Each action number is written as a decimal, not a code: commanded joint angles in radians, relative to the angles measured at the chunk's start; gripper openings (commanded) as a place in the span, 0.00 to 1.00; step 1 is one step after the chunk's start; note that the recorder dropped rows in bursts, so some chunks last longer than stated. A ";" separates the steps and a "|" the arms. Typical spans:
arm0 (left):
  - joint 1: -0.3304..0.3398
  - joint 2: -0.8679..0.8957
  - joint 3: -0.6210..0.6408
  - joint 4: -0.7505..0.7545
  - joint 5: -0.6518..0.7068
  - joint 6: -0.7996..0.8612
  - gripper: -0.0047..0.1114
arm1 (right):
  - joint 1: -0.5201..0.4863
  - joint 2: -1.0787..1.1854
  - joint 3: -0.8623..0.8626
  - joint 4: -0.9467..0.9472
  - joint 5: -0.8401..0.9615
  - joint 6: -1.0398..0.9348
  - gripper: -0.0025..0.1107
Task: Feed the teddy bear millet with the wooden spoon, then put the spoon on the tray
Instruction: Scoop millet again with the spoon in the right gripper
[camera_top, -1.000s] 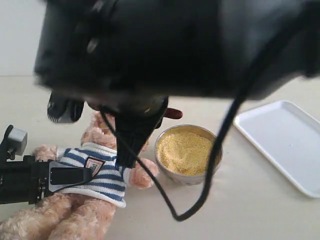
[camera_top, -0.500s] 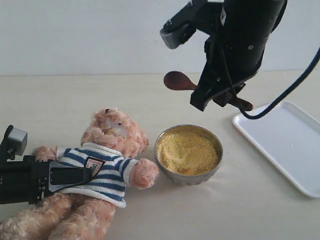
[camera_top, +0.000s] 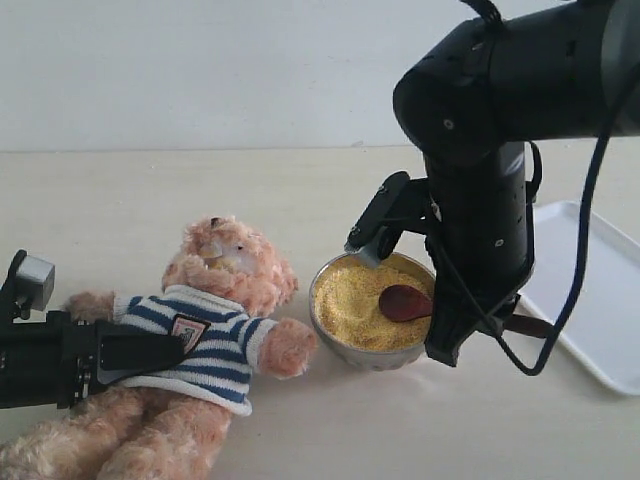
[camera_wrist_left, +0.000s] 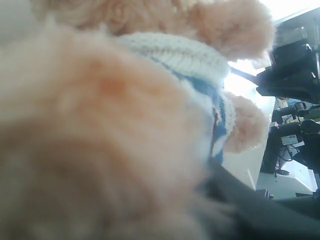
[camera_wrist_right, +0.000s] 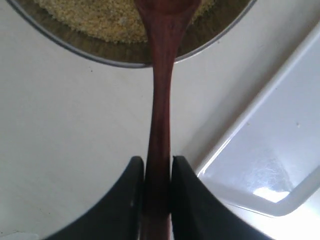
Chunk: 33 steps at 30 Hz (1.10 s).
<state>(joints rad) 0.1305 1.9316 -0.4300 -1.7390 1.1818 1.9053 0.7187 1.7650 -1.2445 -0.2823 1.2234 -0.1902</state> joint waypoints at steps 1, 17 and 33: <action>-0.003 -0.001 -0.002 -0.005 0.039 0.014 0.08 | 0.003 0.002 0.004 -0.002 -0.002 0.022 0.02; -0.003 -0.001 -0.002 -0.005 0.039 0.027 0.08 | 0.022 0.061 -0.094 0.031 -0.002 0.031 0.02; -0.003 -0.001 -0.002 -0.005 0.039 0.027 0.08 | 0.108 0.087 -0.094 -0.023 -0.002 0.016 0.02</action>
<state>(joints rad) 0.1305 1.9316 -0.4300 -1.7390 1.1818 1.9236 0.8013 1.8532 -1.3330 -0.3009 1.2198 -0.1589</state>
